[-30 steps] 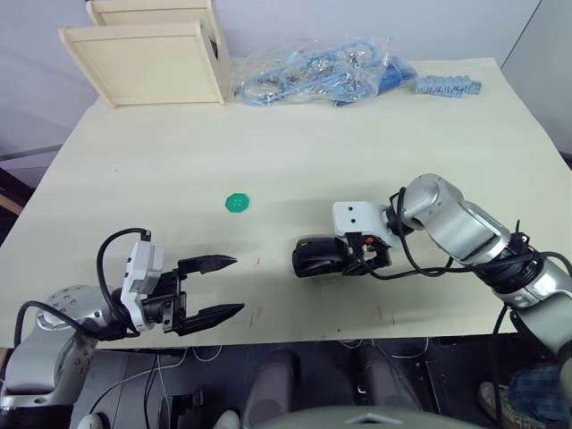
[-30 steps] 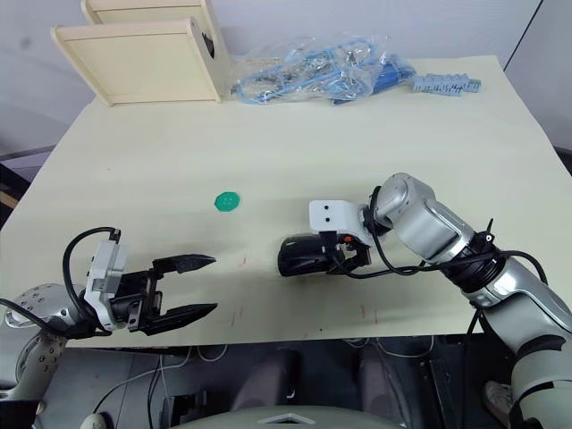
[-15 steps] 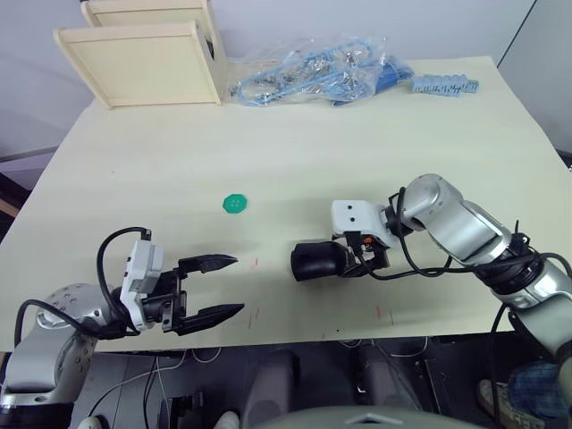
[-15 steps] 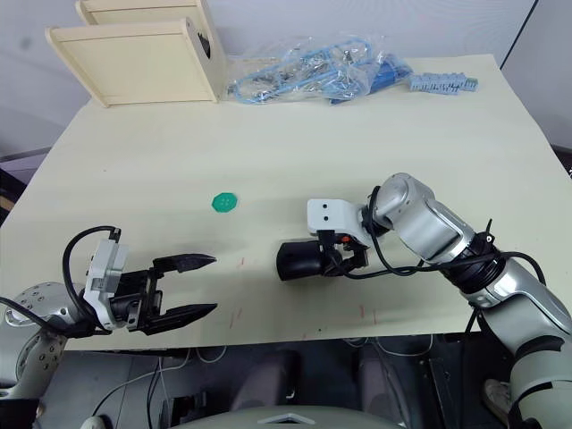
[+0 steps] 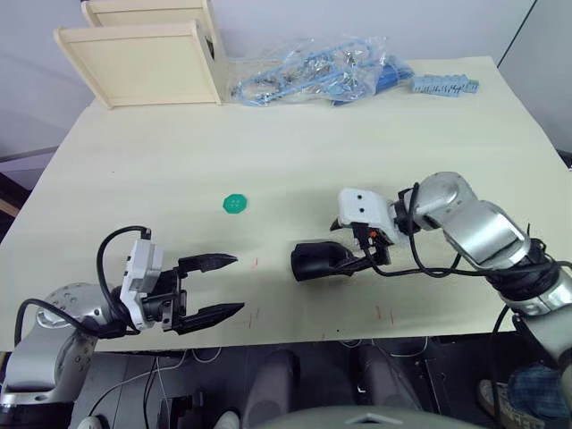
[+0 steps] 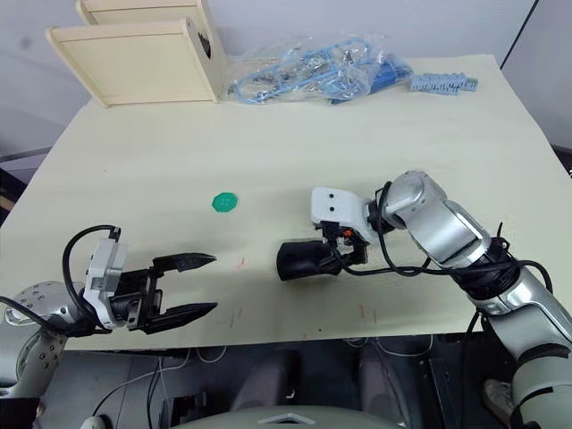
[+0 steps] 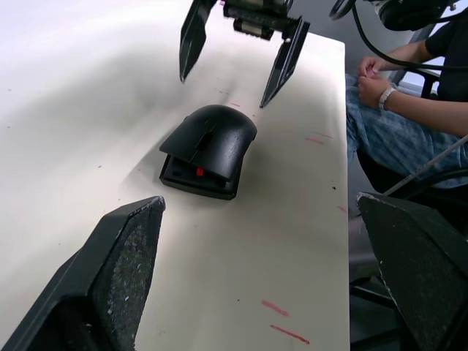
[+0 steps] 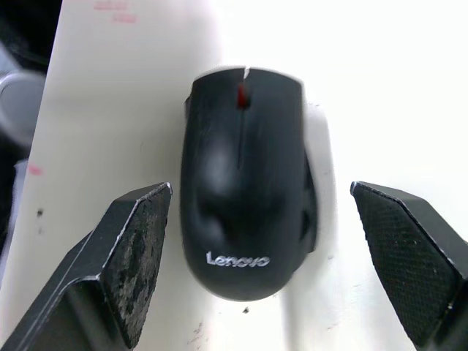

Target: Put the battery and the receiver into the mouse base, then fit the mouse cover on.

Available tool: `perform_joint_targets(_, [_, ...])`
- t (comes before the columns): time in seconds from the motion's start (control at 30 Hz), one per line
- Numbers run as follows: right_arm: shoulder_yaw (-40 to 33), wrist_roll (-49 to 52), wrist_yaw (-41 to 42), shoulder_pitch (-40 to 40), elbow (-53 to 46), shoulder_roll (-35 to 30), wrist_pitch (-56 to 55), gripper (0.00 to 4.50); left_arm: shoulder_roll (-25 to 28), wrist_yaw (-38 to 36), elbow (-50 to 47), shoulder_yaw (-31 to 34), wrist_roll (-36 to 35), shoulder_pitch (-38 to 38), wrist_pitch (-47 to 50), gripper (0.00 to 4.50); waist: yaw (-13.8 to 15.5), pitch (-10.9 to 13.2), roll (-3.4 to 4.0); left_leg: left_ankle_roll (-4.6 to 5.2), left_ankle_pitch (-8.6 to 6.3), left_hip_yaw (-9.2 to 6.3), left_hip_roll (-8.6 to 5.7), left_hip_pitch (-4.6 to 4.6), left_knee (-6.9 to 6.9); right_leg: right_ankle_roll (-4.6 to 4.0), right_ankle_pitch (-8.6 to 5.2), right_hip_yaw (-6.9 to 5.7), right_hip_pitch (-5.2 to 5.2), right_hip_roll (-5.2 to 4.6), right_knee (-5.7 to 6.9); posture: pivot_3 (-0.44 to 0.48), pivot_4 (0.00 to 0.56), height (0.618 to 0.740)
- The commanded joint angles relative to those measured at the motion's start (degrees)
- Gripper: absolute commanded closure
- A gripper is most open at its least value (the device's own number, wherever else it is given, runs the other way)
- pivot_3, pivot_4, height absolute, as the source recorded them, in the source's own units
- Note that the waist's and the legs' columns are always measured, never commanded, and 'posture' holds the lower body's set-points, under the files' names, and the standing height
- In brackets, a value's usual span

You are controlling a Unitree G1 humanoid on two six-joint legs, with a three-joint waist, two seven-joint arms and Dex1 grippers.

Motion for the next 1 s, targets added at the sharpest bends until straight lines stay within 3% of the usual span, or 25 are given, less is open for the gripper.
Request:
perform_joint_targets(0.03, [-5.3, 2.6, -4.9, 4.9, -7.9, 0.4, 2.6, 0.38, 0.2, 0.0, -0.6, 1.1, -0.4, -0.1, -0.3, 0.0, 0.1, 0.0, 0.0, 0.0, 0.0, -0.01, 0.0, -0.02, 0.0, 0.0, 0.0, -0.01, -0.01, 0.0, 0.0, 0.0, 0.15, 0.74])
perform_joint_targets(0.43, [-5.8, 3.4, -13.5, 12.6, -9.0, 1.5, 2.2, 0.38, 0.9, -0.7, 0.2, 0.7, -0.3, -1.8, 0.1, 0.0, -0.1, 0.0, -0.01, 0.0, 0.01, 0.03, -0.01, 0.01, 0.02, 0.0, 0.0, 0.02, 0.01, 0.01, 0.02, 0.0, 0.15, 0.74])
perform_joint_targets(1.0, [-2.8, 2.8, -13.2, 12.8, -4.4, 1.6, -4.2, 0.38, 1.6, -1.1, 0.4, 1.2, -0.5, -2.2, 0.2, 0.0, -0.1, 0.0, -0.01, 0.0, 0.01, 0.04, -0.01, 0.01, 0.02, 0.01, 0.0, 0.02, 0.01, 0.02, 0.02, 0.0, 0.15, 0.74])
